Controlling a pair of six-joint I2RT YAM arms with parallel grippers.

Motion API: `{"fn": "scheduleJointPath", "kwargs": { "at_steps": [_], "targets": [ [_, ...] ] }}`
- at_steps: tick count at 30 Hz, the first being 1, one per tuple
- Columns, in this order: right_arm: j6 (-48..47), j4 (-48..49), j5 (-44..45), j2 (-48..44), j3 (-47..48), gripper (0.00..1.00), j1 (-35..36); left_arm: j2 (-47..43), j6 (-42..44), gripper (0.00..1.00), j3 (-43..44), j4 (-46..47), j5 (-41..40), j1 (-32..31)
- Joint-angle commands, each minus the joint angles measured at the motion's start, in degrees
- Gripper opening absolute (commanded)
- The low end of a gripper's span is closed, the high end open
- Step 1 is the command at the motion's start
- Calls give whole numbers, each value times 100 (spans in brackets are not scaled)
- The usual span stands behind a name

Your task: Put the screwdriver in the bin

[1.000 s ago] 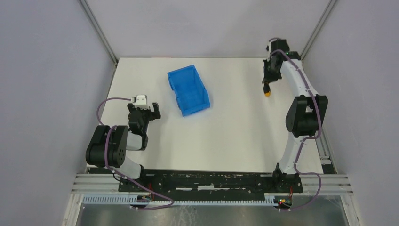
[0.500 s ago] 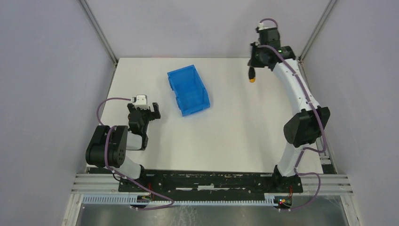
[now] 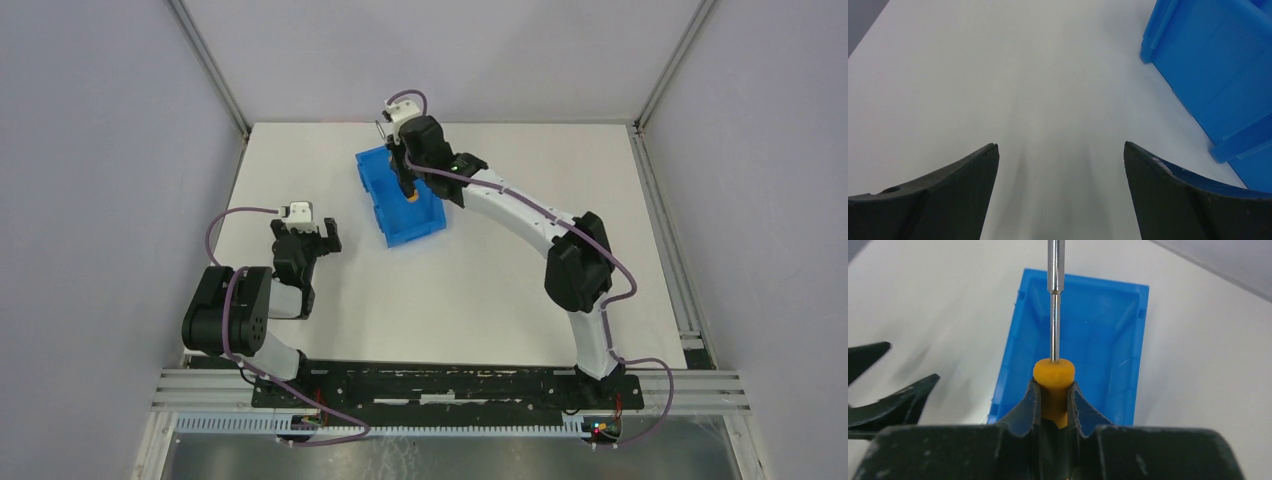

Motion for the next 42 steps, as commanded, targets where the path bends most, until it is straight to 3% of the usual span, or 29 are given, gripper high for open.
{"fn": "scheduleJointPath", "kwargs": {
  "at_steps": [1, 12, 17, 20, 28, 30, 33, 34, 39, 42],
  "targets": [
    [-477, 1011, 468, 573, -363, 0, 103, -90, -122, 100, 11, 150, 37, 27],
    [-837, 1096, 785, 1765, -322, 2, 255, -89, -122, 100, 11, 150, 37, 27],
    [-722, 1003, 769, 1905, -250, 42, 258, -94, -122, 100, 11, 150, 39, 27],
    [-655, 929, 849, 1738, -132, 49, 286, -81, -122, 100, 11, 150, 39, 27],
    [-879, 824, 1177, 413, 7, 54, 481, -90, -122, 100, 11, 150, 39, 27],
    [-874, 826, 1198, -55, -196, 67, 504, -83, -121, 100, 10, 150, 36, 27],
    [-934, 729, 1345, -810, -645, 95, 493, -88, -122, 100, 9, 150, 35, 27],
    [-999, 705, 1351, -1050, -831, 98, 491, -90, -122, 100, 11, 146, 34, 27],
    [-852, 499, 1882, -2462, -2079, 98, 469, -82, -122, 100, 11, 148, 38, 27],
    [-783, 1115, 2101, -3516, -3490, 98, 473, -78, -122, 100, 10, 150, 38, 27]
  ]
}}
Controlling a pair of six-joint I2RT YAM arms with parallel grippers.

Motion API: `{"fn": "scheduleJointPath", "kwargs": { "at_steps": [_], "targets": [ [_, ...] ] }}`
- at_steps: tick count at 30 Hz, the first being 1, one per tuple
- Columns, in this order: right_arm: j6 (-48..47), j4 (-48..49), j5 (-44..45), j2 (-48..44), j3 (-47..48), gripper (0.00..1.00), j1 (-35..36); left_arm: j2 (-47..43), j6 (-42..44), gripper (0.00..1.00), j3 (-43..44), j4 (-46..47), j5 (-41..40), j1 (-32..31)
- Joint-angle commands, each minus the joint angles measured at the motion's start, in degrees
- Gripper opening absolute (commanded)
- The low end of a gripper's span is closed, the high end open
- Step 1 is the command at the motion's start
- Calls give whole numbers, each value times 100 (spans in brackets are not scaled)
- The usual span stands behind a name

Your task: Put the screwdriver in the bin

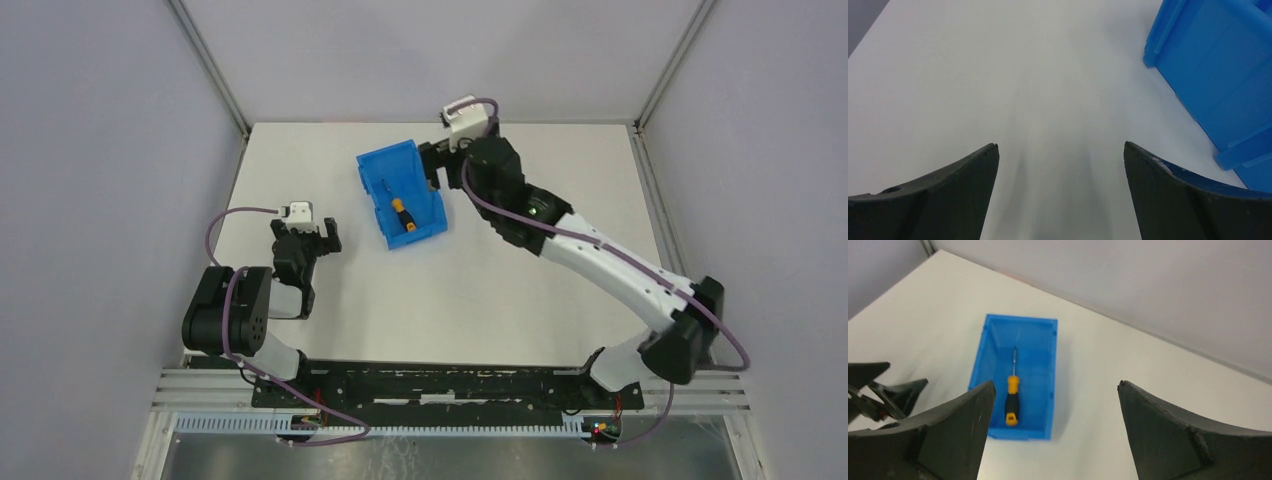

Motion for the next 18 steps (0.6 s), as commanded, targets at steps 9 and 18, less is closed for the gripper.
{"fn": "scheduleJointPath", "kwargs": {
  "at_steps": [9, 18],
  "targets": [
    [572, 2504, 1773, -3500, -6250, 98, -17, -86, -122, 100, 10, 144, 38, 27],
    [936, 2544, 1931, -3624, -7236, 98, -17, -85, -122, 100, 11, 152, 39, 27]
  ]
}}
